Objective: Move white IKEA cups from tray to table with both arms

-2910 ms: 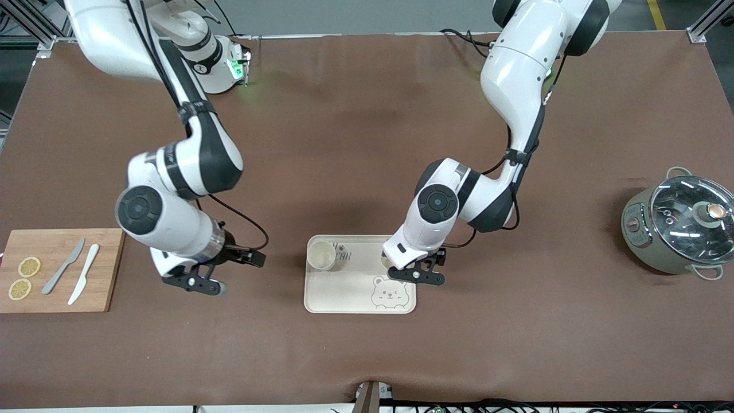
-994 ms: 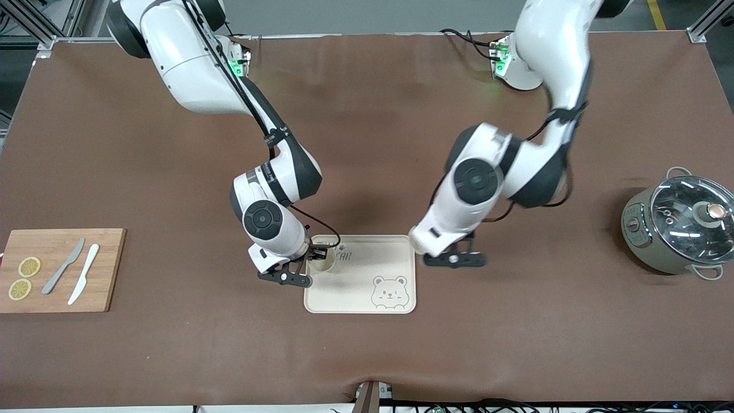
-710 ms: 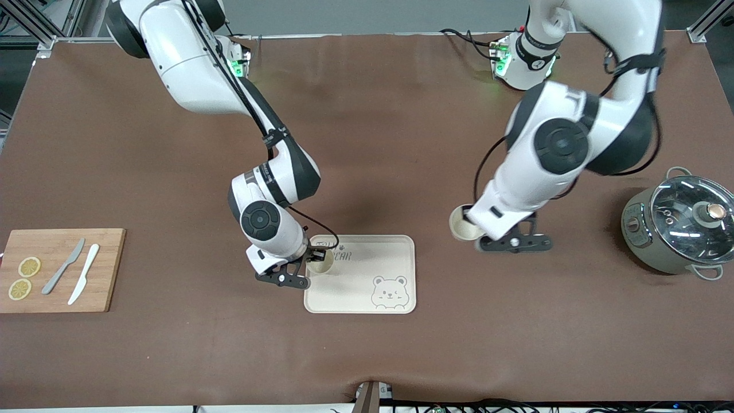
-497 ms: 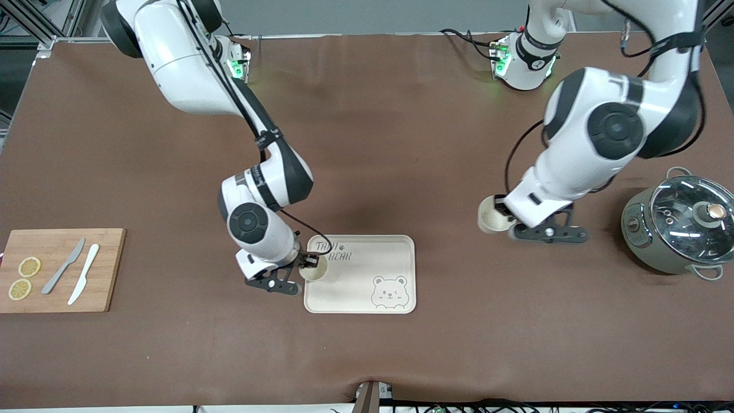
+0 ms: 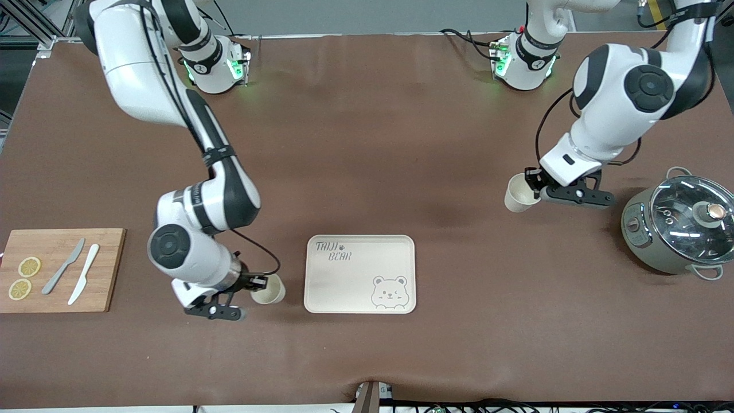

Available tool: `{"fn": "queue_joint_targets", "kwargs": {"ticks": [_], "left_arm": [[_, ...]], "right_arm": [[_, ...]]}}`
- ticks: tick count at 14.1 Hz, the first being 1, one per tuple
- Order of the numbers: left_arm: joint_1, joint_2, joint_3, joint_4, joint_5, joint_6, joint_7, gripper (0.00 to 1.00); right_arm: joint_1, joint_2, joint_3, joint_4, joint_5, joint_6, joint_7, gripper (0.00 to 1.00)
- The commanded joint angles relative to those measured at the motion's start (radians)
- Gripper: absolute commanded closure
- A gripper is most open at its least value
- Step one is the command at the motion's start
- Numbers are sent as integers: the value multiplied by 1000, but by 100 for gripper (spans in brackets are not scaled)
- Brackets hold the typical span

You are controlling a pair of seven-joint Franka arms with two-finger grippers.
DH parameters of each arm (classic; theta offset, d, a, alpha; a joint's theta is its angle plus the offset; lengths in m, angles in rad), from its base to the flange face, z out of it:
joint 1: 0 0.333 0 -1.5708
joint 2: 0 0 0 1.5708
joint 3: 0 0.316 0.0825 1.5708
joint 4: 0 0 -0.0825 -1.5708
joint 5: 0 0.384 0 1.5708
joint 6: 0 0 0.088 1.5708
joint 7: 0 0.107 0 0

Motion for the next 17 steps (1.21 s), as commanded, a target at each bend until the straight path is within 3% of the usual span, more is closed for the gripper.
{"fn": "queue_joint_targets", "kwargs": {"ticks": [1,12,17], "left_arm": [[13,-48,-4,-162,-22,114,10,100],[24,53,-4,-226,-58,192,16,100],[24,109,-4,-228,-58,261,16,100]], "right_arm": [[-58,-11,21,2,-6,-25,-99,100],[-306,-2,17,-22,-9,-44,-576,100],[-346,14,17,-36,-6,-36,-627,100]]}}
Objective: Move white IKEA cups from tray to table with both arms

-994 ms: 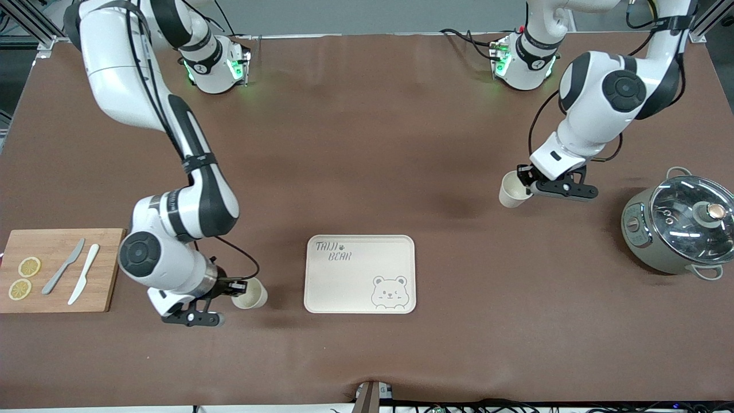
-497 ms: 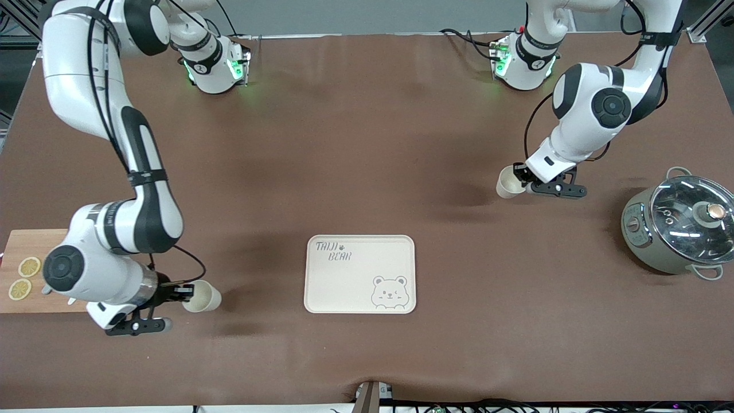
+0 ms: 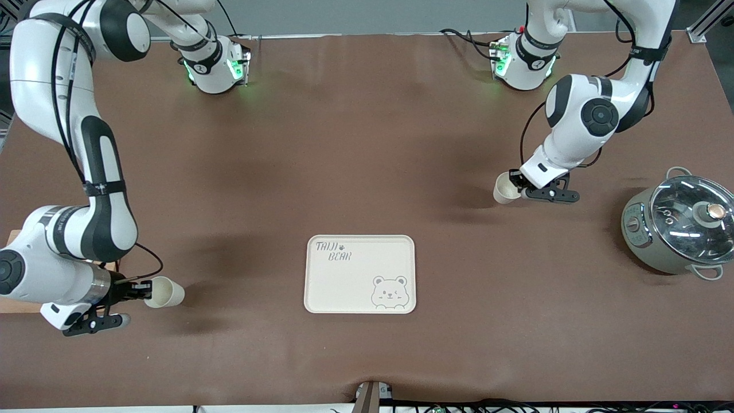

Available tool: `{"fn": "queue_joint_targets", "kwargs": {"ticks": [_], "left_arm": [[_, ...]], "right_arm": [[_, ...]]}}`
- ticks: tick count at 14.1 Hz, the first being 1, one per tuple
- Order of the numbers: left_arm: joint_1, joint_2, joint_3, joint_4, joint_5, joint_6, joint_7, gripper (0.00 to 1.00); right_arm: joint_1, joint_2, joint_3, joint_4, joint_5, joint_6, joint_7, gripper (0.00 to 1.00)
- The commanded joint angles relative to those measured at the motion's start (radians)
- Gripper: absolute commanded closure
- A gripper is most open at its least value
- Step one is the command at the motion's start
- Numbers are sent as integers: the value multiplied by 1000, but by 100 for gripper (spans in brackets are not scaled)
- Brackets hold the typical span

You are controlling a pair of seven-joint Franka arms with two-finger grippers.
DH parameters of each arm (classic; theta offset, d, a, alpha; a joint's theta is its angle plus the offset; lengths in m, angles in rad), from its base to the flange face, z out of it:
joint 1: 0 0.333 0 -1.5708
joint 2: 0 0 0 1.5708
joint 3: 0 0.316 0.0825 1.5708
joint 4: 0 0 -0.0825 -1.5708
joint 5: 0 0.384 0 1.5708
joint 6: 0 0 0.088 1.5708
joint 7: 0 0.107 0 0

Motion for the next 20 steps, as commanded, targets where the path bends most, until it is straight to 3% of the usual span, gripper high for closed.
{"fn": "queue_joint_targets", "kwargs": {"ticks": [1,6,7,9,13,17,18,19,20], "left_arm": [[4,19,-4,-6,-20,42,16,100],[4,71,-4,-5,-20,107,16,100],[4,75,-4,-5,-20,117,17,100],[4,85,-4,-2,-20,125,17,100],[0,95,-6,-3,-18,145,17,100],[-8,105,-6,-3,-20,159,16,100],[-8,116,-9,6,-20,159,17,58],[-12,127,-10,11,-18,160,16,1],[-18,125,-10,15,-18,159,13,0]], "right_arm": [[-13,1,19,-28,-4,19,-11,100],[-12,9,19,-60,-3,39,-10,100],[-7,9,19,-60,-4,39,-8,77],[-5,6,19,-60,-3,38,1,0],[2,-18,21,-53,-4,29,3,0],[25,-103,16,-53,-22,-20,1,0],[31,-135,19,-51,-42,-43,4,0],[36,-169,21,-56,-50,-68,7,0],[36,-192,21,-56,-50,-97,12,0]]}}
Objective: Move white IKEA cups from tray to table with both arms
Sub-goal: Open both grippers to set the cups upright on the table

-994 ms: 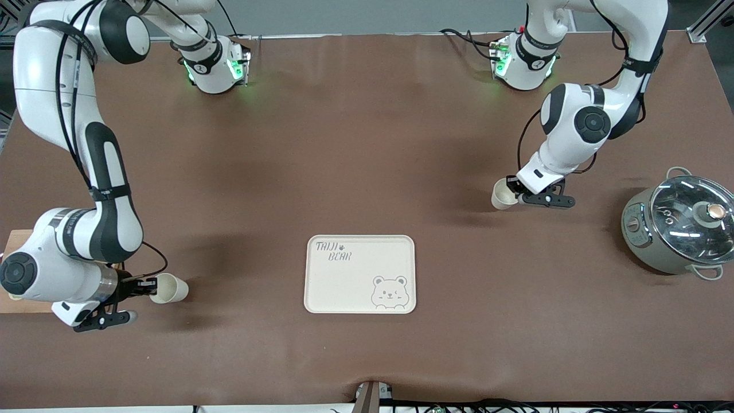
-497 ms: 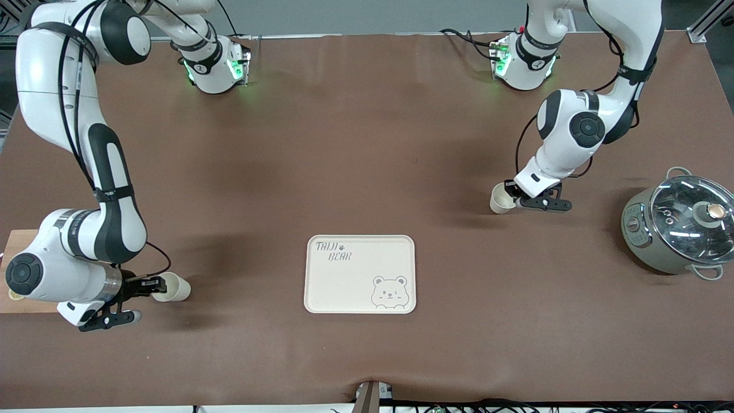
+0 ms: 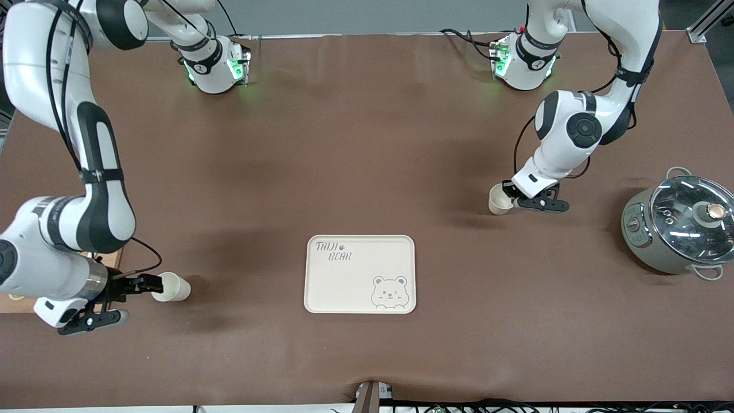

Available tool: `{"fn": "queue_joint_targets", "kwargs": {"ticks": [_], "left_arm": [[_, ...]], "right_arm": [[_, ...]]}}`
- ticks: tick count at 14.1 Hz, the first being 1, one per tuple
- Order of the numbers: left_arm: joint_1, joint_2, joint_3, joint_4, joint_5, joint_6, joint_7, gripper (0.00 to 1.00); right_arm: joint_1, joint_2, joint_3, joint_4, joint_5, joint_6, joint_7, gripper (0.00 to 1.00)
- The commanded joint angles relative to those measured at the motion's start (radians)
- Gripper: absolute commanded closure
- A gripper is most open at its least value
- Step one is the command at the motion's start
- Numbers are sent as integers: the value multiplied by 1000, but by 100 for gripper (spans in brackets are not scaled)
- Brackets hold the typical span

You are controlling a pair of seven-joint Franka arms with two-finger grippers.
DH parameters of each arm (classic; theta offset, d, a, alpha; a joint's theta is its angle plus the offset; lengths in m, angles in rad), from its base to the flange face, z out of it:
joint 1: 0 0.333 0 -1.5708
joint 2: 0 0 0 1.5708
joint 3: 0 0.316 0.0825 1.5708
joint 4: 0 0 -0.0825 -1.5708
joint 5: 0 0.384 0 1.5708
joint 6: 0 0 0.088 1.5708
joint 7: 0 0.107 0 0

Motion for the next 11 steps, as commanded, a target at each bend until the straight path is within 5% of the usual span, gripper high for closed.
{"fn": "queue_joint_targets", "kwargs": {"ticks": [1,3,7,11], "left_arm": [[-10,5,-4,25,-20,11,16,0],[-2,-69,-5,104,-20,-166,2,0],[4,-80,4,574,-13,-864,-24,0],[-10,-22,5,804,-7,-946,-75,0]], "right_arm": [[3,-105,4,-28,-23,-73,37,0],[7,-161,4,-30,-23,-144,104,0],[18,-283,6,-34,-20,-261,361,0],[15,-395,4,-34,-11,-368,416,0]]}}
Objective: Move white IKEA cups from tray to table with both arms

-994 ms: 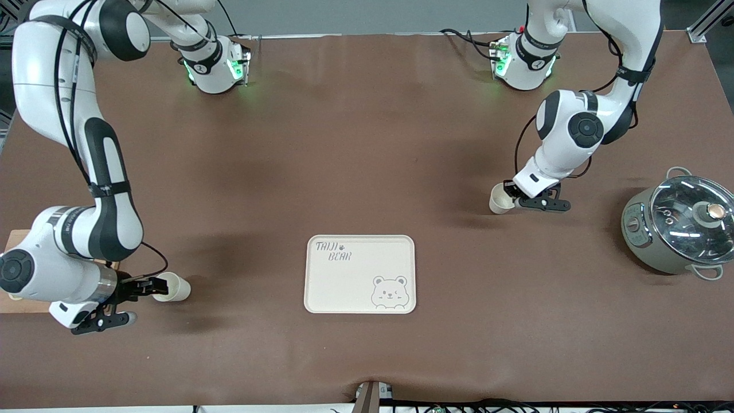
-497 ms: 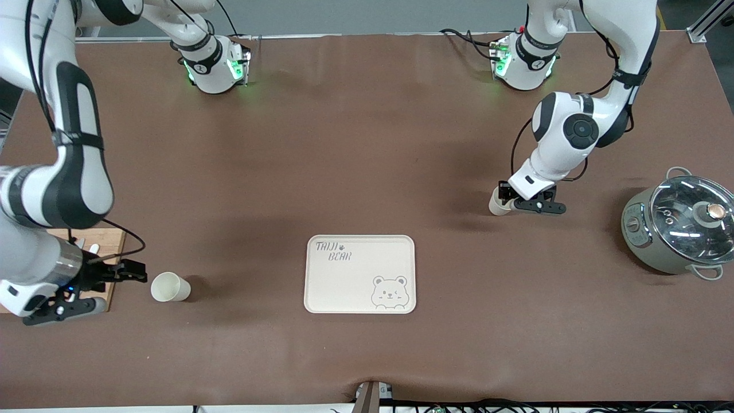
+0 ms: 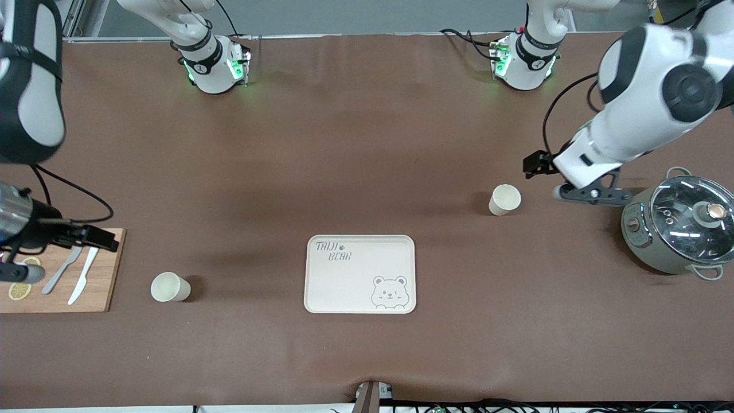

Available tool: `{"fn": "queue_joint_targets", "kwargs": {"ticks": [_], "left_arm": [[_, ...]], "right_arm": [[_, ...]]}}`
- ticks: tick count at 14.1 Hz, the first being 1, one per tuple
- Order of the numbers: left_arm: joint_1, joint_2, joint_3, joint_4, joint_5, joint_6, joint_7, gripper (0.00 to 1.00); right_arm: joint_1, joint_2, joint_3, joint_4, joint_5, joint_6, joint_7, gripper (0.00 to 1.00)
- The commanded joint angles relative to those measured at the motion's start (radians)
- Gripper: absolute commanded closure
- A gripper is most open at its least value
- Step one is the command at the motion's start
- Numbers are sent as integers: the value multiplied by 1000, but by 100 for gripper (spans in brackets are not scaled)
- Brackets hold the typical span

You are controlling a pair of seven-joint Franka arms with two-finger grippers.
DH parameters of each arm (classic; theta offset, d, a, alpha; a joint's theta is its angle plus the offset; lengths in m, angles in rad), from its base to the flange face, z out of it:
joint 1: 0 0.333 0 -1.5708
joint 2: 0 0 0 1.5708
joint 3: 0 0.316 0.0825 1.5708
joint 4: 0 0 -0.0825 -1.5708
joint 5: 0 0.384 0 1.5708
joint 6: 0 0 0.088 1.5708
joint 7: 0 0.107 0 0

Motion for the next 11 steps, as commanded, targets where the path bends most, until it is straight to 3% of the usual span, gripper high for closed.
{"fn": "queue_joint_targets", "kwargs": {"ticks": [1,6,8,11], "left_arm": [[-11,101,1,148,-3,-29,-19,0],[-10,98,-3,174,-2,-29,-17,0],[-34,103,-9,237,3,-31,-95,0],[-155,114,-13,266,101,-31,-304,0]], "right_arm": [[-4,-94,4,-38,-4,-47,33,0],[-9,-198,2,-38,-4,-140,68,0],[-7,-231,2,-52,-5,-161,68,0],[-16,-312,1,-186,-5,-80,68,0]]}}
